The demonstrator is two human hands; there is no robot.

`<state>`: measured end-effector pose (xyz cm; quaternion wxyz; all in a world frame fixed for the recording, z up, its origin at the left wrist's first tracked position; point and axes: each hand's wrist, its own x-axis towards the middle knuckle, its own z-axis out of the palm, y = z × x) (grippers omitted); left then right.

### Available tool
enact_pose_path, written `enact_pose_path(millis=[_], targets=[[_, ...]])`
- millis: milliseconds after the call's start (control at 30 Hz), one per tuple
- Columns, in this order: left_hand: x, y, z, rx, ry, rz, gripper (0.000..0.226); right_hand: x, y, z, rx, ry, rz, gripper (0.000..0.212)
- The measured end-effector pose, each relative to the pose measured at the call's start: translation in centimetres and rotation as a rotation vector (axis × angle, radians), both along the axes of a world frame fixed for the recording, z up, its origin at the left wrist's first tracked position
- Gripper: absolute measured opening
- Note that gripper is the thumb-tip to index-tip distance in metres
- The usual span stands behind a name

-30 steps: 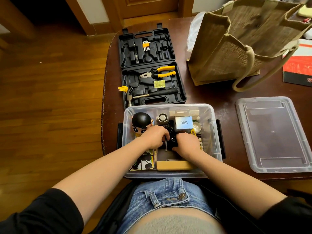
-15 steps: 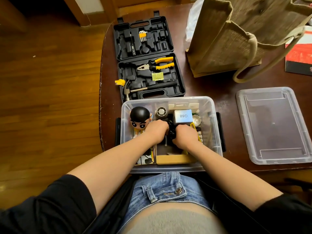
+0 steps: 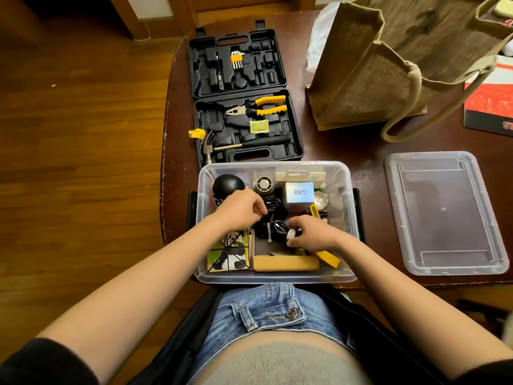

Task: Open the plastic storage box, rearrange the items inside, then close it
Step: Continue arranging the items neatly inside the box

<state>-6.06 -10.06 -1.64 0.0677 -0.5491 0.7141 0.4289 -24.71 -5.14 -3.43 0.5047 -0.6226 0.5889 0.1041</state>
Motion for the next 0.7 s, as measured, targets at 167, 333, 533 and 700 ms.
enact_pose_path(millis=[167, 333, 533, 700], targets=[[2.2, 1.7, 1.0, -0.089, 0.132, 0.164, 0.020, 3.0, -0.3, -0.6, -0.049, 0.145, 0.130, 0.035], [2.6, 2.9, 0.9, -0.128, 0.225, 0.209, 0.021, 4.1, -0.3, -1.0, -0.044, 0.219, 0.213, 0.031], [2.1, 3.0, 0.3, -0.047, 0.131, 0.022, 0.027, 3.9, 0.5, -1.2, -0.218, 0.243, 0.190, 0.025], [0.7, 2.8, 0.0, -0.034, -0.053, -0.149, 0.033, 4.4, 0.5, -1.1, -0.310, 0.315, 0.239, 0.020]])
